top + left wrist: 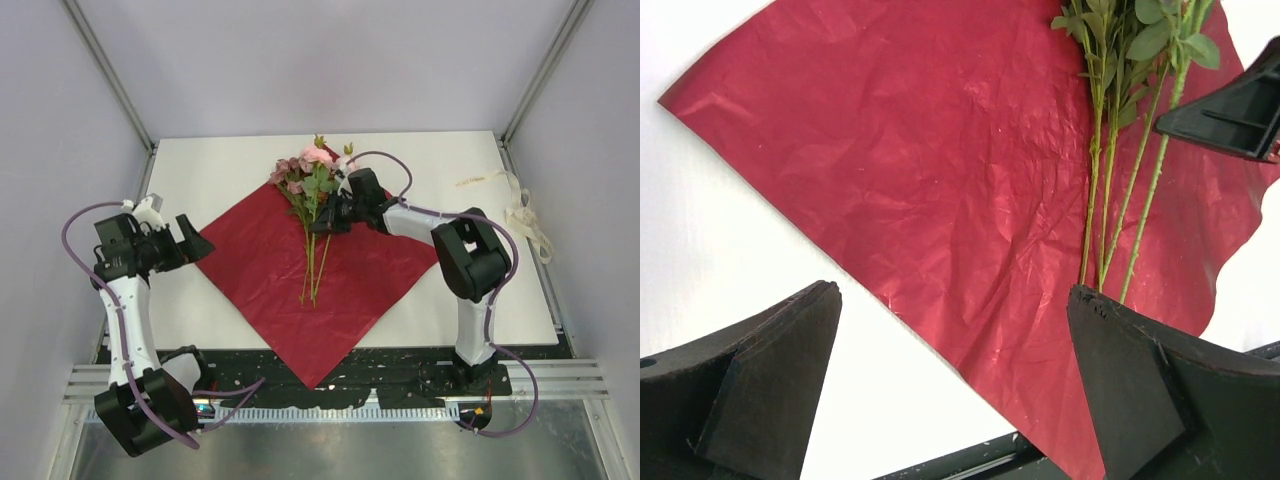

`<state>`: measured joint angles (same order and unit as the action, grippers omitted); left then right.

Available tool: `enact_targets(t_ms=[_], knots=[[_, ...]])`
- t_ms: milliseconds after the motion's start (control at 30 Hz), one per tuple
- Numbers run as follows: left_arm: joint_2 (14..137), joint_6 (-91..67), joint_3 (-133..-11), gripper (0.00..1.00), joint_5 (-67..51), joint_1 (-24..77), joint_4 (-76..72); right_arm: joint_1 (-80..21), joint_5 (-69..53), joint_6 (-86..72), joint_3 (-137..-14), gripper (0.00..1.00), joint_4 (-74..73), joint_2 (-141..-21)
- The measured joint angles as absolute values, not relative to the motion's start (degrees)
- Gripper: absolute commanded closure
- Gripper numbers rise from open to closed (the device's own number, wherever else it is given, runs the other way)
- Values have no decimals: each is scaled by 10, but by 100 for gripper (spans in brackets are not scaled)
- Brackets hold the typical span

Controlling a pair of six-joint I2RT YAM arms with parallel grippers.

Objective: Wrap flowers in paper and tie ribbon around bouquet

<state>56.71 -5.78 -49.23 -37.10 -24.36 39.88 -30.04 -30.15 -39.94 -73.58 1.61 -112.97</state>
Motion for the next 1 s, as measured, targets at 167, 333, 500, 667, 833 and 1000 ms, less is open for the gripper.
enact_targets(t_ms=[167,333,500,667,833,1000], knots=[[554,-13,-493,0,-359,-223,418,-298,-304,-378,-736,38,10,-1159],[511,67,-493,1,-350,-209,435,-291,-319,-362,-737,19,-6,-1158],[406,166,-496,0,-374,-207,418,-283,-349,-325,-737,5,-43,-1095],[408,377,-539,0,-396,-71,497,-258,-385,-228,-737,1,-90,-966],[408,532,-432,2,-364,95,520,-195,-401,-124,-723,1,-156,-870],[358,634,-271,17,-294,319,495,-131,-401,-61,-690,1,-227,-852]])
